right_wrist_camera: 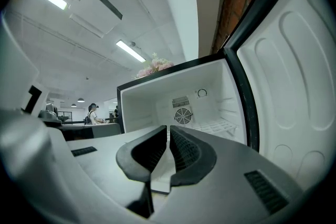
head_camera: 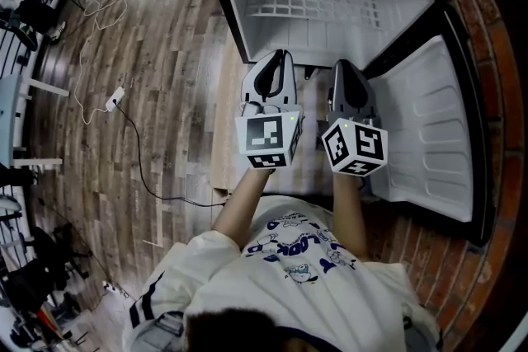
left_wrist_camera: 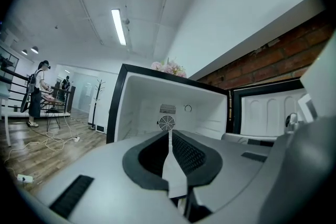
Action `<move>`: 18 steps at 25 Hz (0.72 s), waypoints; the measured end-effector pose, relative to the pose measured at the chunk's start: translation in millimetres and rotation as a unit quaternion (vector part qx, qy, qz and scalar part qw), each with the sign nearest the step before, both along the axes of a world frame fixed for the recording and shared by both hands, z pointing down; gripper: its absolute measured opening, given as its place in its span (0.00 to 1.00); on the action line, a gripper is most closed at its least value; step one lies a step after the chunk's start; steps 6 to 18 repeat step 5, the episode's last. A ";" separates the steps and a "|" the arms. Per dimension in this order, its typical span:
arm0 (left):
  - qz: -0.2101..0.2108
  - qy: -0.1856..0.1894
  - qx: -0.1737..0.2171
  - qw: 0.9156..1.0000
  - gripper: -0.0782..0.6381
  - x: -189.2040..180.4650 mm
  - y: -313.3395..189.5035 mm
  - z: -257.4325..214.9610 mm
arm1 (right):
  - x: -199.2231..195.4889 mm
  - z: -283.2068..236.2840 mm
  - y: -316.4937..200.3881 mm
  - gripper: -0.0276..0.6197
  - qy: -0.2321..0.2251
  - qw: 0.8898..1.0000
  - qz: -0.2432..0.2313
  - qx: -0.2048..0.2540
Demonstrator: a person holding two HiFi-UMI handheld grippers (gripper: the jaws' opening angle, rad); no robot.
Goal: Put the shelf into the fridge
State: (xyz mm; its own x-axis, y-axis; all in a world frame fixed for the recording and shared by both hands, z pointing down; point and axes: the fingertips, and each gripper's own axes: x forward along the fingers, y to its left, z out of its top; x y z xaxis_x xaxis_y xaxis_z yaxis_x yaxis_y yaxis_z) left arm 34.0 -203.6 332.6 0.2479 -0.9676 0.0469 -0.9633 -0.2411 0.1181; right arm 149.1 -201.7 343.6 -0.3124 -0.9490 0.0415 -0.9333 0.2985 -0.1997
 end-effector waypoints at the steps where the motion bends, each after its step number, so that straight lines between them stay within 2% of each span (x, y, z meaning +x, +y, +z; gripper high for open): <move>1: -0.001 -0.003 0.001 1.000 0.16 -0.6 2.0 -1.2 | -0.8 -1.5 2.0 0.11 0.000 1.000 0.000 0.001; 18: -0.003 -0.008 0.004 1.000 0.16 -4.3 7.4 -7.6 | -4.1 -8.1 8.0 0.11 0.001 1.000 0.002 0.003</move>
